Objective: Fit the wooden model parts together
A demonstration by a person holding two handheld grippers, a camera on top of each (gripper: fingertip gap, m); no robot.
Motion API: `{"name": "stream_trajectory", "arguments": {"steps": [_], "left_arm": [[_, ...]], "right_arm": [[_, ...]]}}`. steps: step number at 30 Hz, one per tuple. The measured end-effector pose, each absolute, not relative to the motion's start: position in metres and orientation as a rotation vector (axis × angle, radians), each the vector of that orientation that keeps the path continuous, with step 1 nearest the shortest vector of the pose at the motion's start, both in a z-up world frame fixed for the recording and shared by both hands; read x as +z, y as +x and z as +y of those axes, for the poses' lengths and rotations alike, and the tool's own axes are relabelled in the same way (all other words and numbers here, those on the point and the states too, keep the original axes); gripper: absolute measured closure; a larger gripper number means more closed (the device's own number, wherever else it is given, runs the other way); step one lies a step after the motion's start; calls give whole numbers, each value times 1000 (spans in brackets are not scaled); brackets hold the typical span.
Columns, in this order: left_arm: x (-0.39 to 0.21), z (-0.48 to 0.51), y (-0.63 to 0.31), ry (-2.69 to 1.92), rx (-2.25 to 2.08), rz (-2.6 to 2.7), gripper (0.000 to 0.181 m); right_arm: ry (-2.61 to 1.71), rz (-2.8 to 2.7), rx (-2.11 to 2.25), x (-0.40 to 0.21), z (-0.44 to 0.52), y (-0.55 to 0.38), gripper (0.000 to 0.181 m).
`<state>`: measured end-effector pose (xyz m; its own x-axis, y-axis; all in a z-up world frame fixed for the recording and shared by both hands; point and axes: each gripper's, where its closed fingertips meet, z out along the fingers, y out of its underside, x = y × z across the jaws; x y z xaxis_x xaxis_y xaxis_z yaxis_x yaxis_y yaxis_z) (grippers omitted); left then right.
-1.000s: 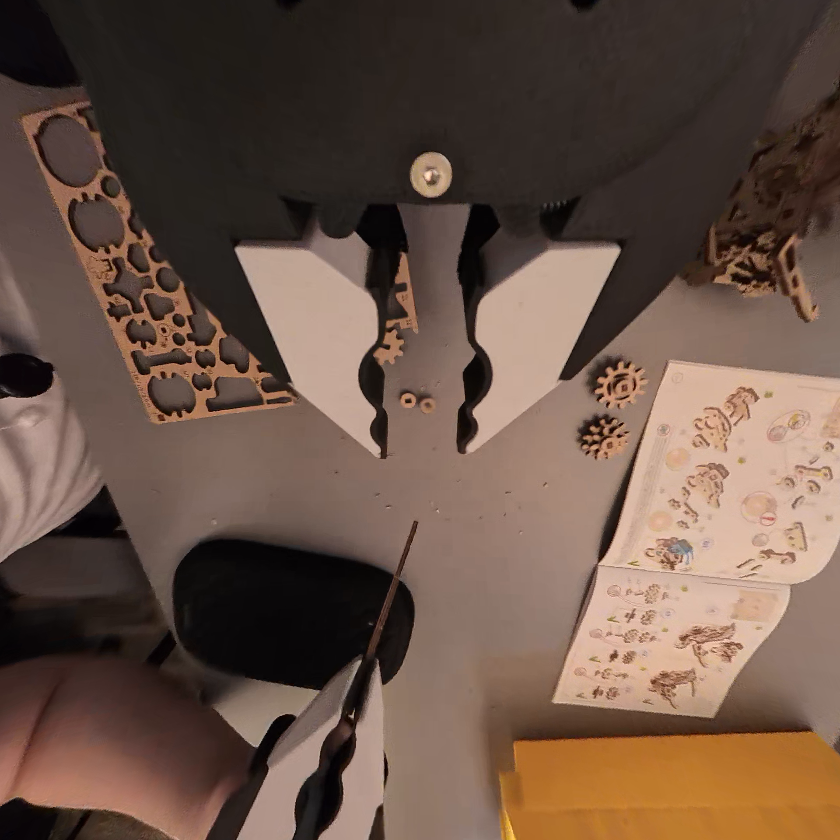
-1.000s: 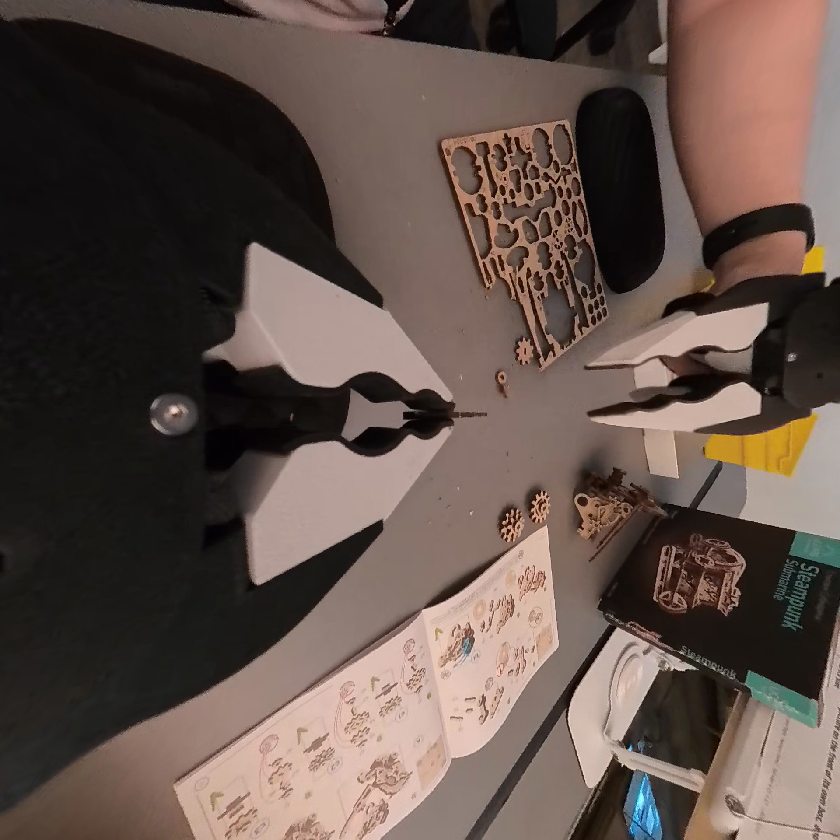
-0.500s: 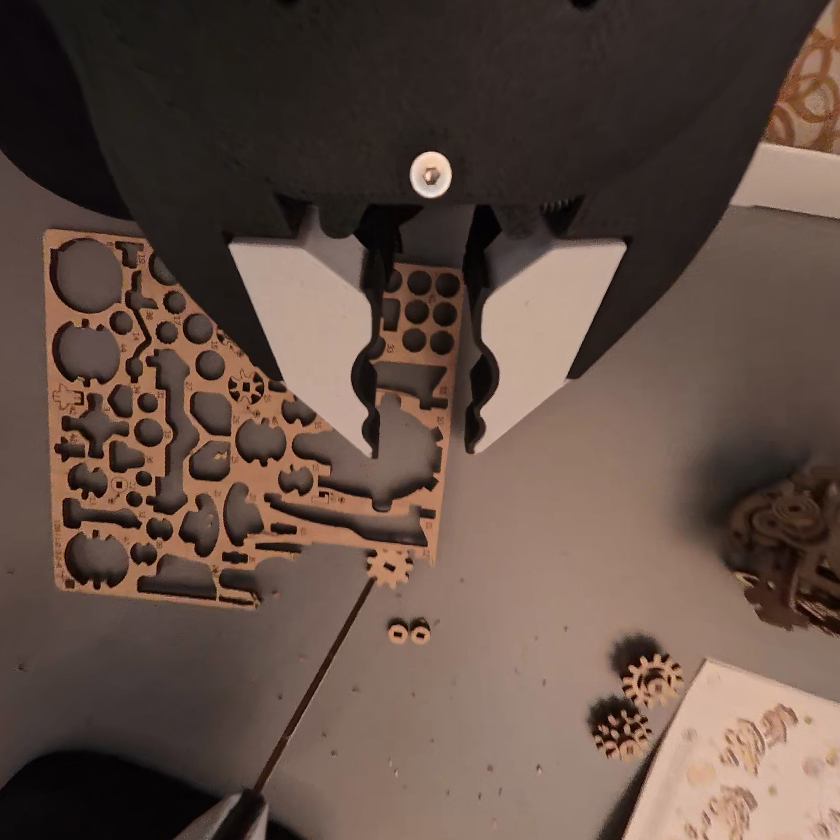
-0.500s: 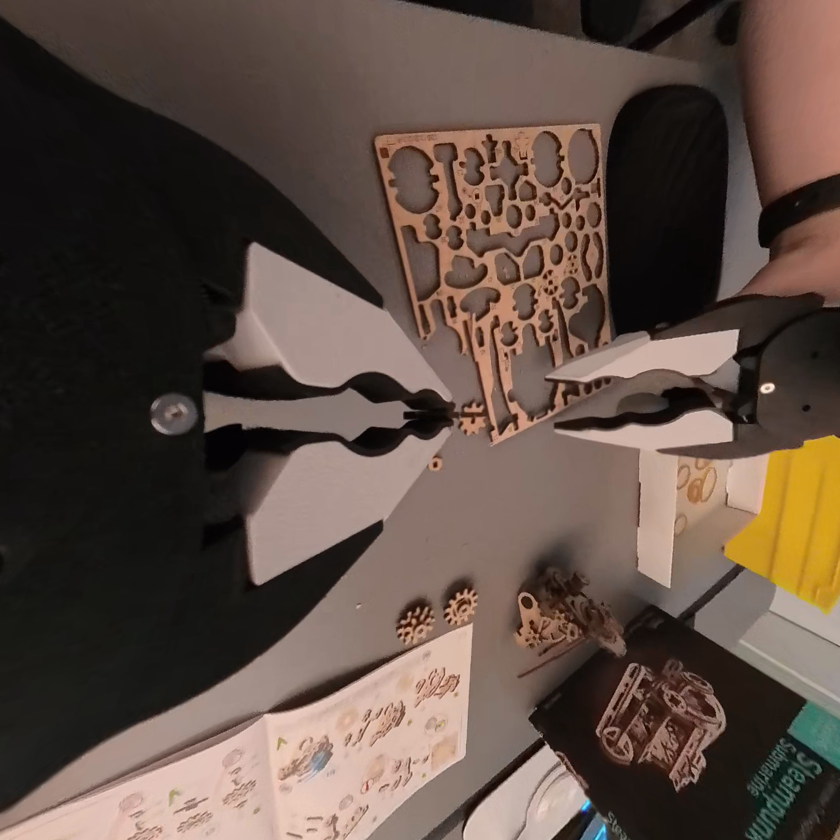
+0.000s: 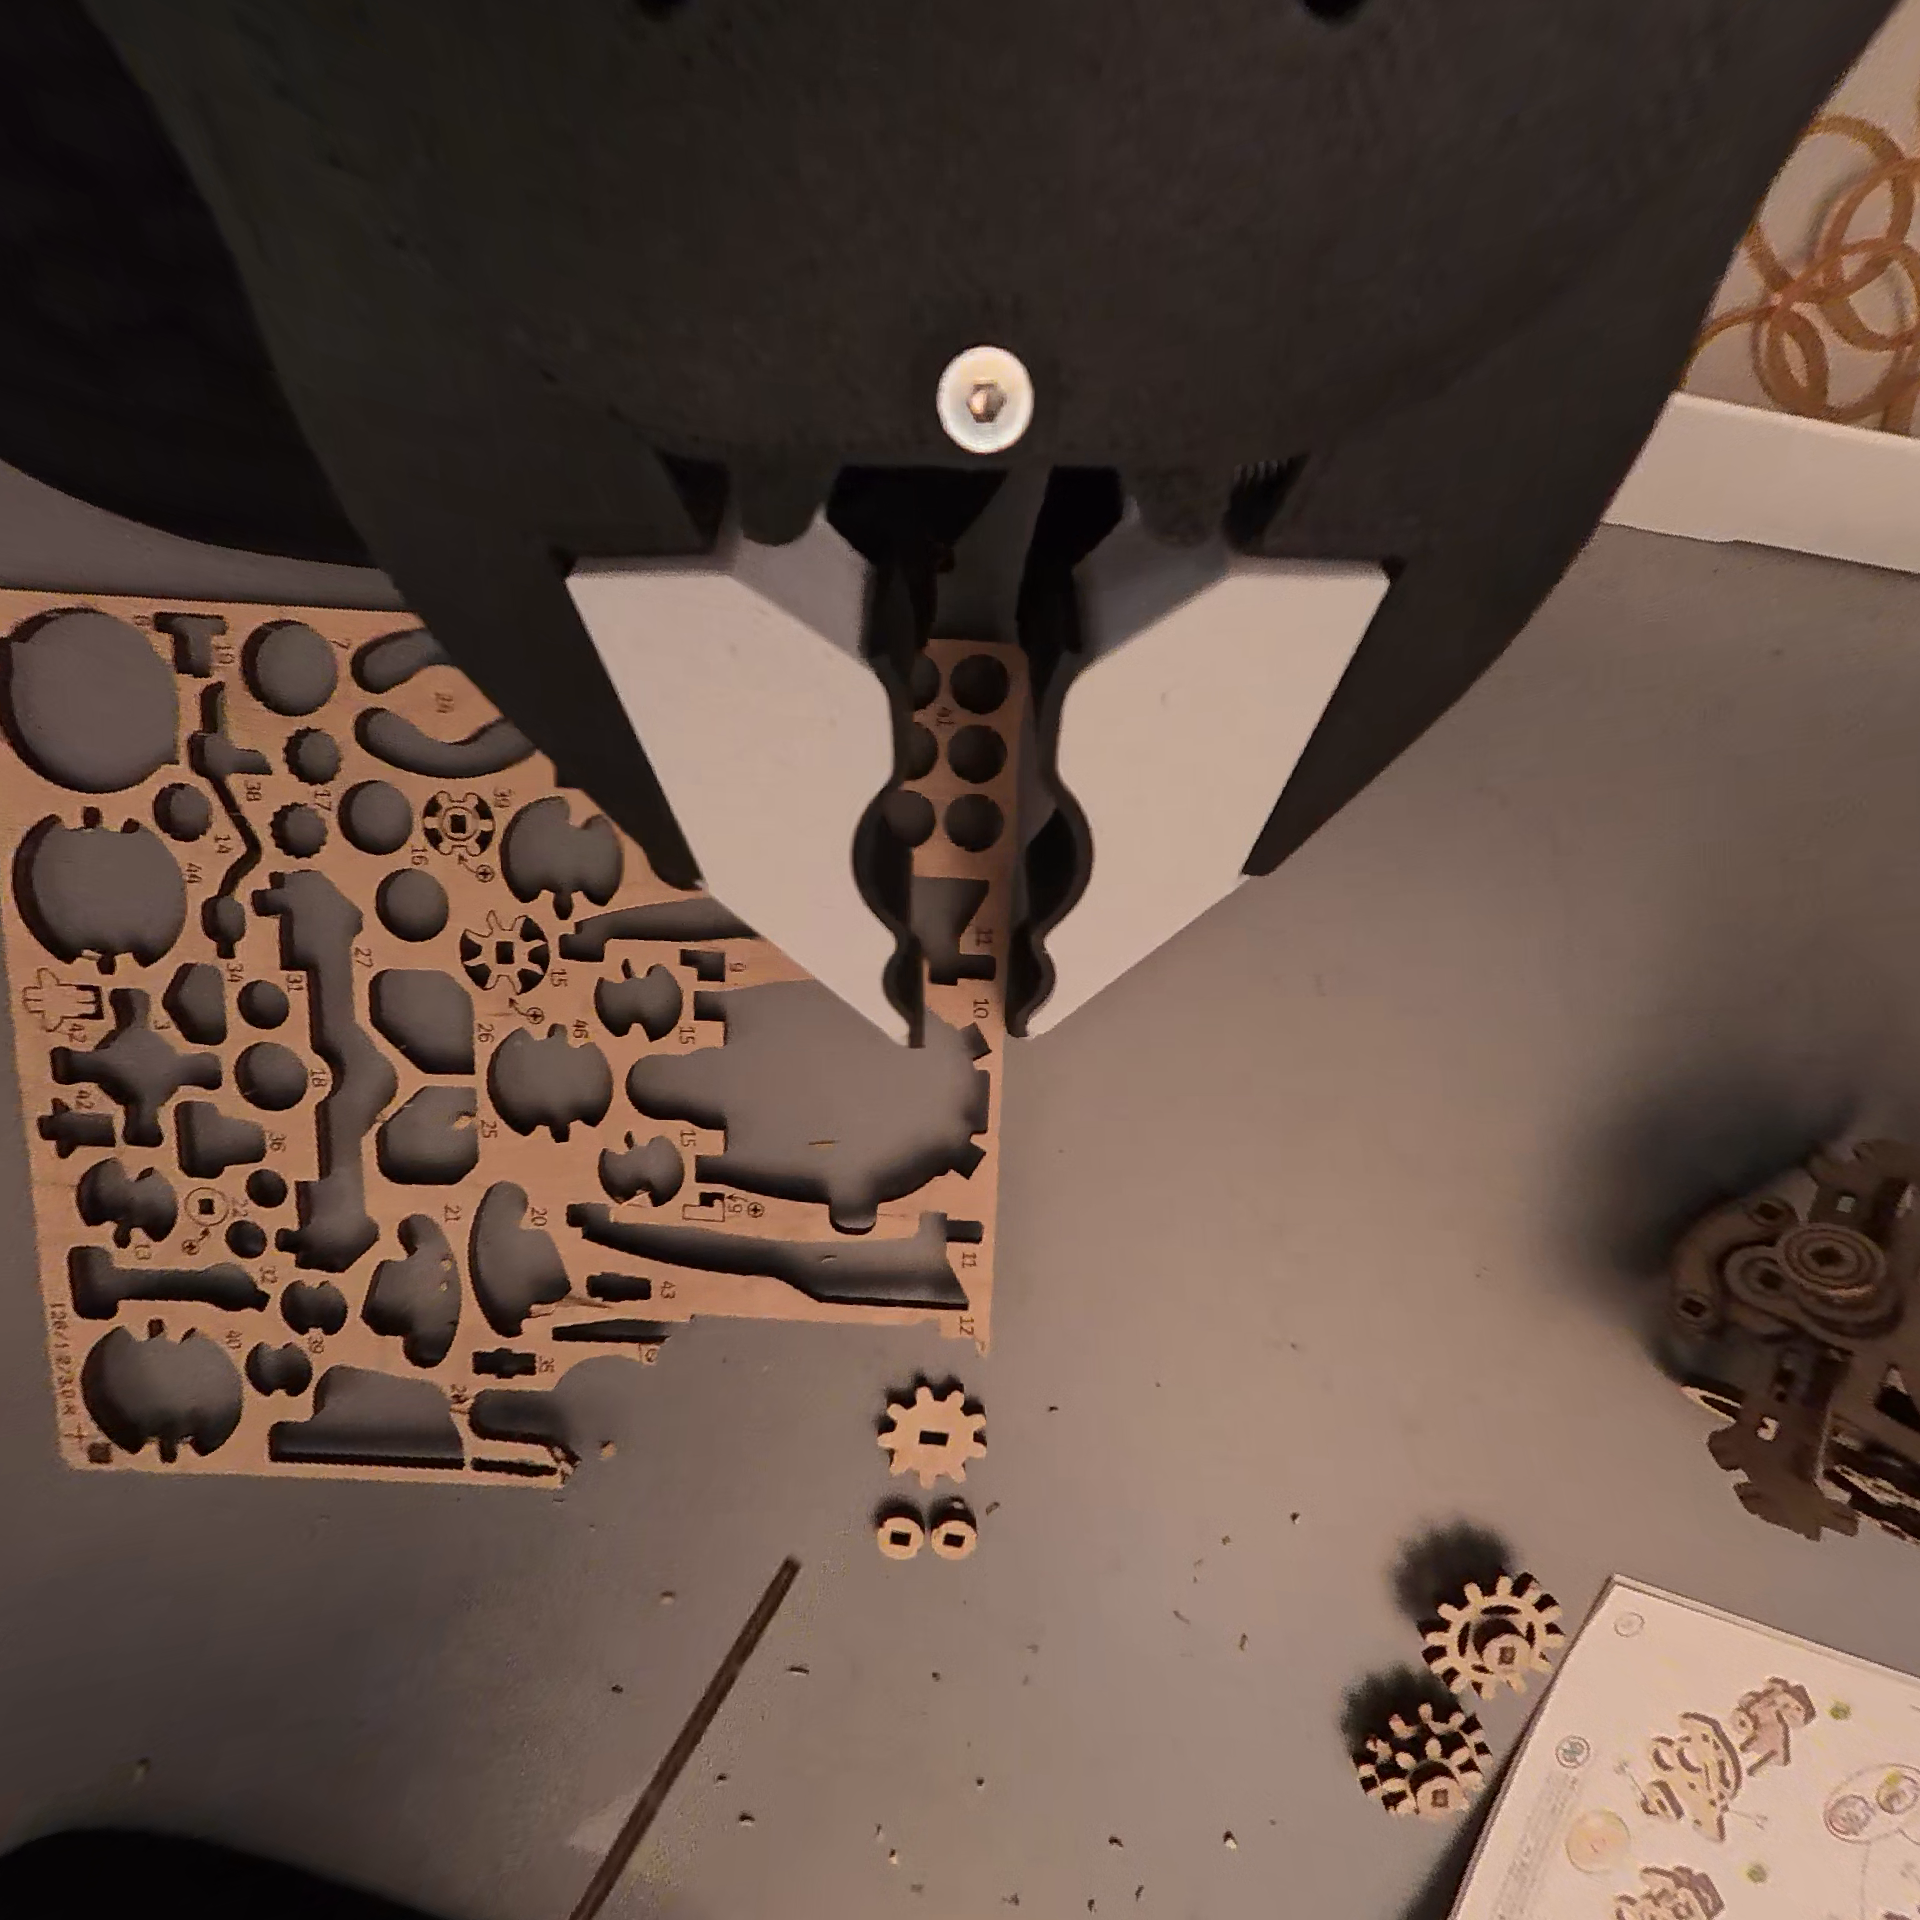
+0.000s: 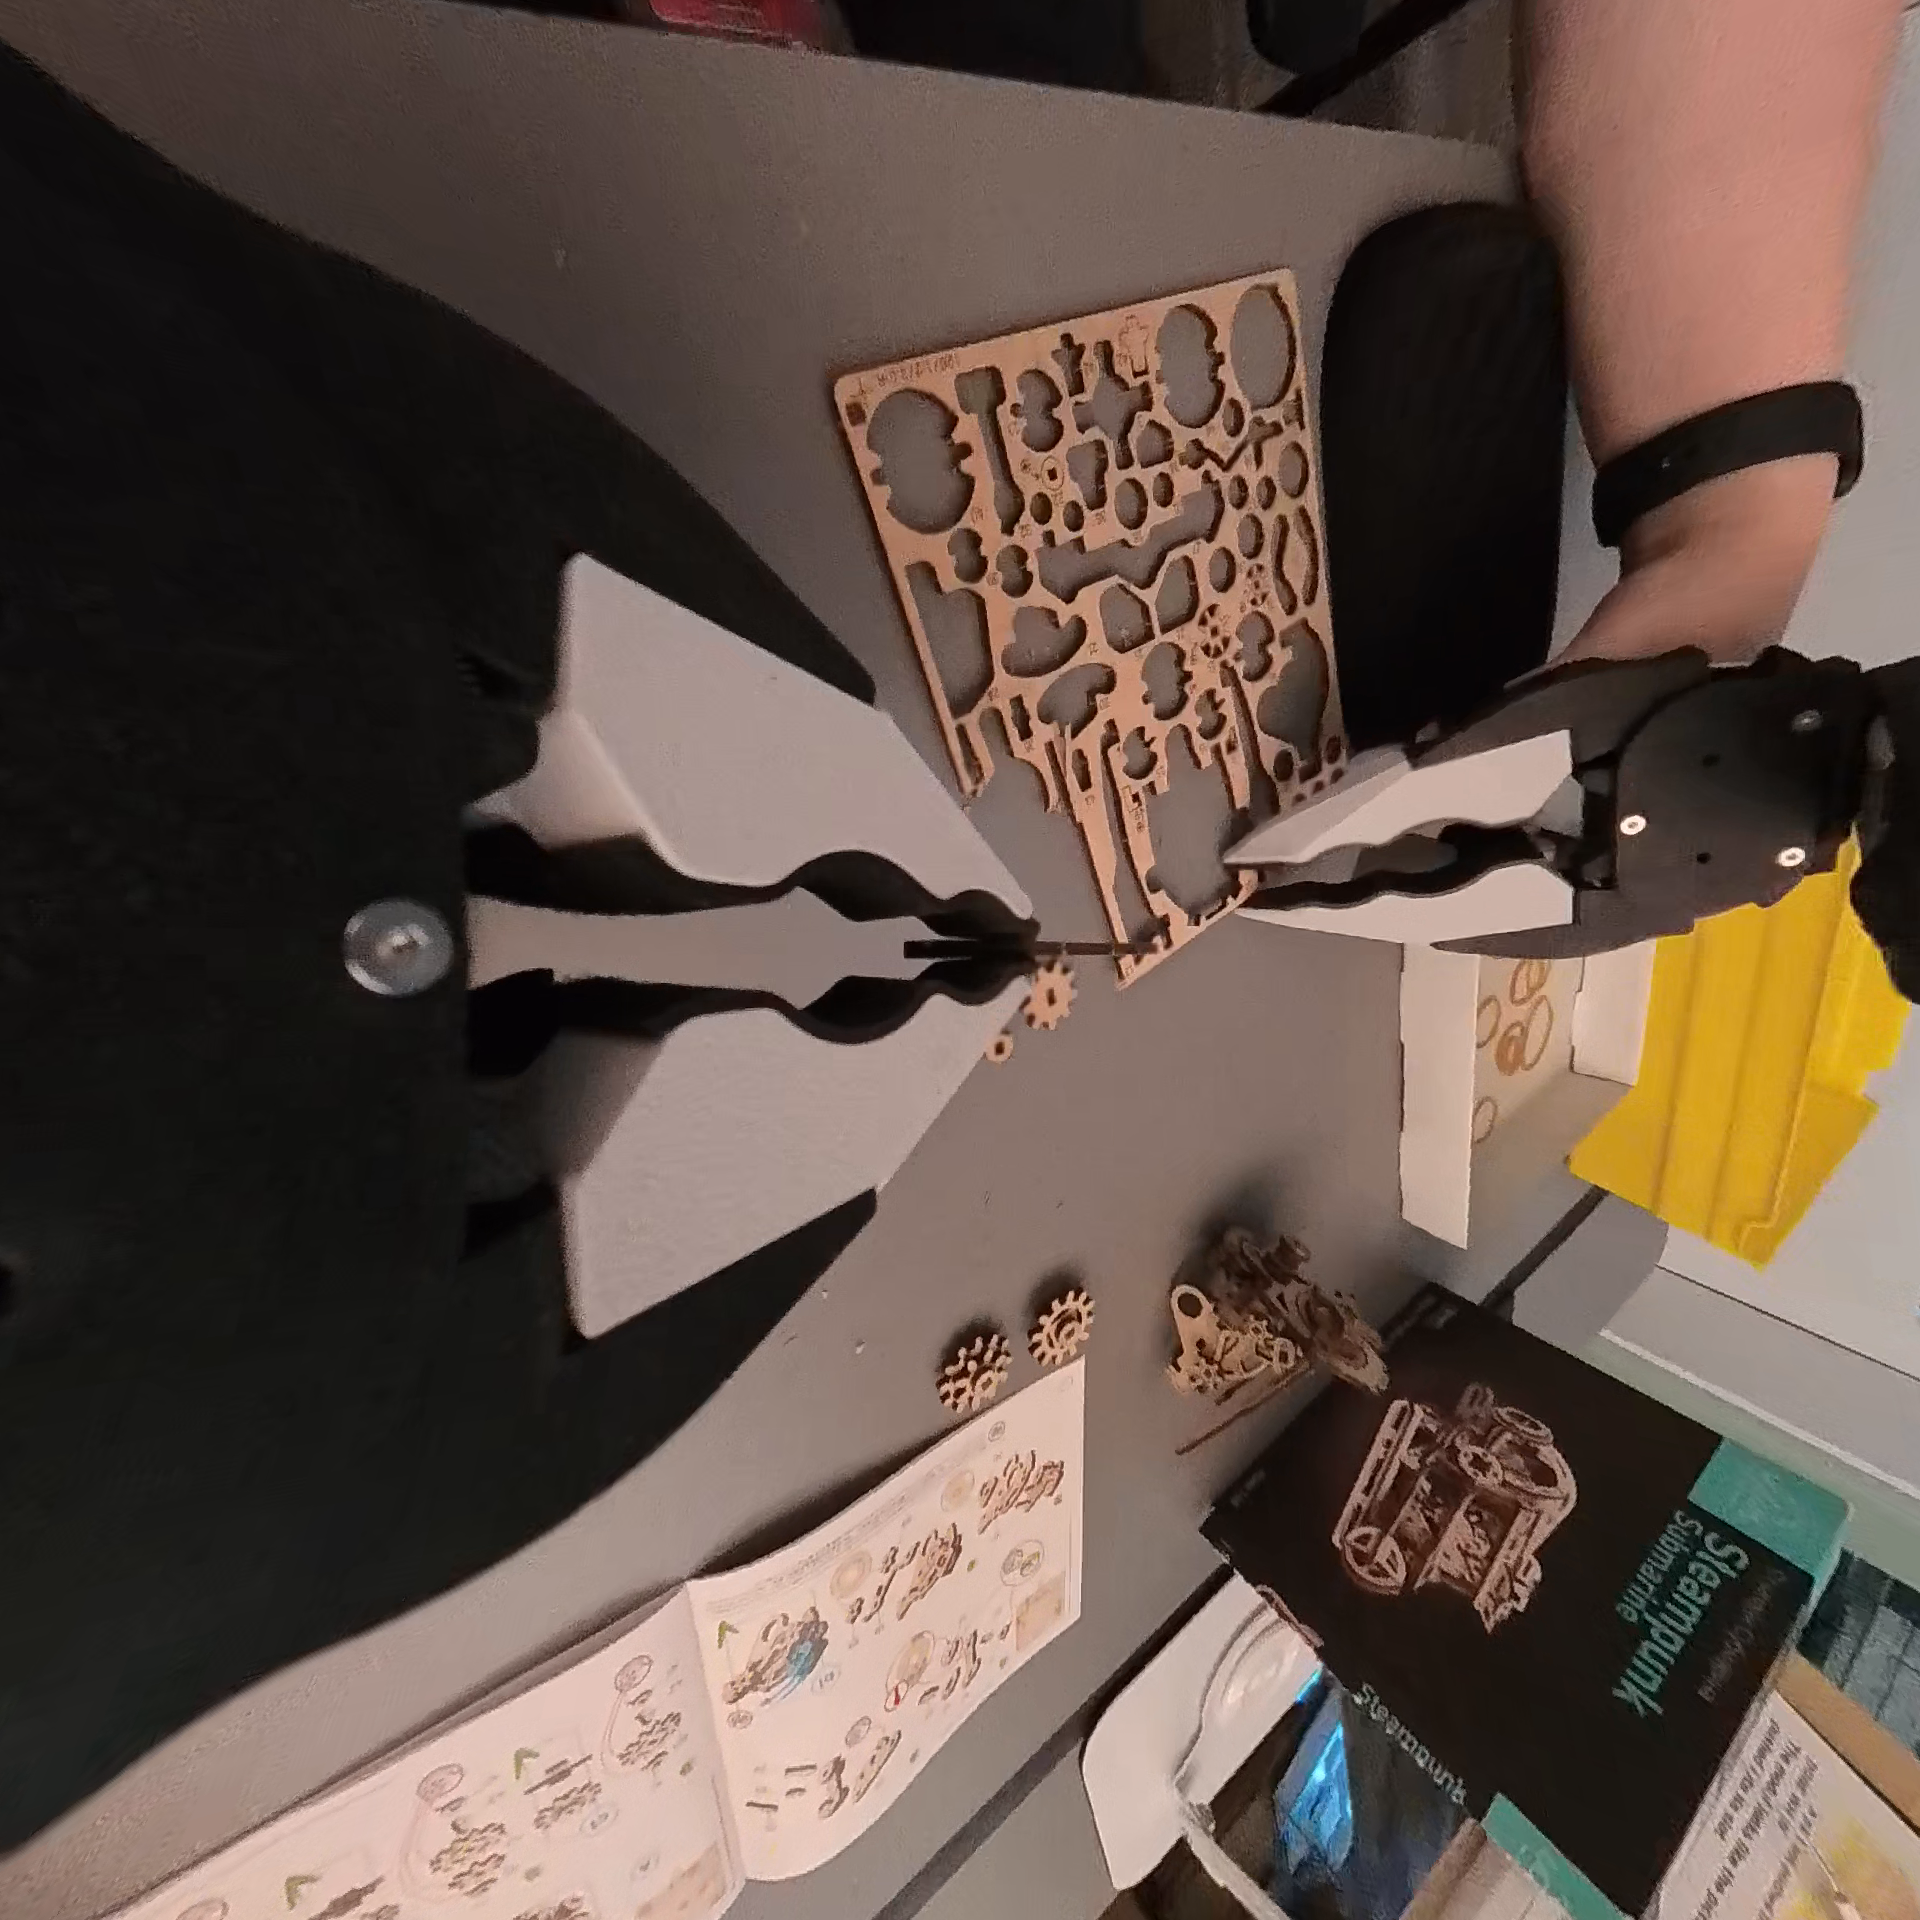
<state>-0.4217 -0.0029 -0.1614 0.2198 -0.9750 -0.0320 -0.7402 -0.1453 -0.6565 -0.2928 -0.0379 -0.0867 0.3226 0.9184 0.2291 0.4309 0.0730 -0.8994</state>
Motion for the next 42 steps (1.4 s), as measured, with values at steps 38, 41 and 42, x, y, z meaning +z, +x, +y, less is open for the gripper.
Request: {"name": "stream_trajectory", "arguments": {"steps": [38,41,42], "left_arm": [[-124,15,-400,-1797,-254,1702,170],[-131,17,-401,-1830,-263,1703,170],[-134,17,-402,-1833,-266,1698,170]], "right_arm": [[-1434,-1052,285,-75,-13,-253,180],[-1424,-1042,284,-73,-14,-251,179],[-1423,-1040,284,-72,-14,-250,180]]}}
